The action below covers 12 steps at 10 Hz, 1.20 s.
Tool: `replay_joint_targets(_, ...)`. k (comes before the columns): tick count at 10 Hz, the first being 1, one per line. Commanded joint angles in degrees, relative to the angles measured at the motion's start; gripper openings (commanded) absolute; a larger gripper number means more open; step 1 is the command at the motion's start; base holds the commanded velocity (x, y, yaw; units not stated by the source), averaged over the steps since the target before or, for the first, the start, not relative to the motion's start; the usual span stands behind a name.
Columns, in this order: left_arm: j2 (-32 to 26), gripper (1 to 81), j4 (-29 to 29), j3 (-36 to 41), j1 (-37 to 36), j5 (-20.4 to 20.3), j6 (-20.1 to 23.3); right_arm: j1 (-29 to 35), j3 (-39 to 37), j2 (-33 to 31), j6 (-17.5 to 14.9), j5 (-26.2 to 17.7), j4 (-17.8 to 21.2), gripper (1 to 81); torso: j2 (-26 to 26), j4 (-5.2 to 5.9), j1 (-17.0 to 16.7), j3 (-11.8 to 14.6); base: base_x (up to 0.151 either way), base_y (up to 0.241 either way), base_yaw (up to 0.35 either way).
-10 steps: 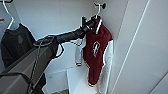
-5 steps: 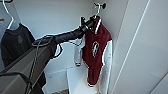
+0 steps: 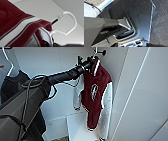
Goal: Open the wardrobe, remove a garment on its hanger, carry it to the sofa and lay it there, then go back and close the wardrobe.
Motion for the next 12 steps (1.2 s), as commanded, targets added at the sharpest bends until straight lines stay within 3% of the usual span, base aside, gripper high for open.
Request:
replay_joint_targets(1, 0.3, 1.0, 1.0, -0.1, -14.4, -3.4, 0.9, 1.1, 0.2, 0.1, -0.1, -2.8, 0.4, 81.1, 0.0, 0.00, 0.0, 0.0, 0.000, 0.000, 0.000)
replay_joint_targets(3, -1.1, 1.0, 2.0, 1.3, -14.1, -3.2, 0.9, 1.1, 0.2, 0.0, -0.3, -2.8, 0.1, 81.1, 0.0, 0.00, 0.0, 0.0, 0.000, 0.000, 0.000)
replay_joint_targets(4, -2.1, 1.0, 3.4, 2.5, -13.9, -2.9, 0.8, 1.2, 0.2, -0.2, -0.3, -2.7, 0.2, 81.1, 0.0, 1.66, 0.0, 0.0, 0.000, 0.000, 0.000)
replay_joint_targets(5, -3.0, 1.0, 4.6, 3.7, -13.7, -1.5, 0.8, 1.3, 0.2, -0.3, -0.3, -2.7, 0.1, 81.1, 0.0, 4.63, 0.0, 0.0, 0.000, 0.000, 0.000)
replay_joint_targets(7, -4.1, 1.0, 5.8, 5.7, -13.6, -0.3, 0.8, 1.5, 0.2, -0.4, -0.4, -2.7, 0.1, 81.1, 0.0, 6.80, 0.0, 0.0, 0.000, 0.000, 0.000)
replay_joint_targets(9, -3.9, 1.0, 6.1, 5.8, -13.6, 0.2, 0.8, 1.9, 0.2, -0.5, -0.3, -2.6, 0.2, 81.1, 0.0, 10.45, 0.0, 0.0, 0.000, 0.000, 0.000)
replay_joint_targets(10, -3.6, 1.0, 7.1, 5.9, -13.6, 0.9, 0.7, 2.2, 0.2, -0.5, -0.4, -2.6, 0.1, 81.1, 0.0, 6.78, 0.0, 0.0, 0.000, 0.000, 0.000)
replay_joint_targets(11, -3.6, 1.0, 7.3, 6.2, -13.6, 1.2, 0.7, 2.5, 0.2, -0.5, -0.4, -2.7, 0.0, 81.1, 0.0, 8.35, 0.0, 0.0, 0.000, 0.000, 0.000)
replay_joint_targets(12, -3.8, 1.0, 7.5, 6.7, -13.6, 1.4, 0.7, 2.9, 0.2, -0.5, -0.4, -2.7, 0.0, 81.1, 0.0, 9.16, 0.0, 0.0, 0.000, 0.000, 0.000)
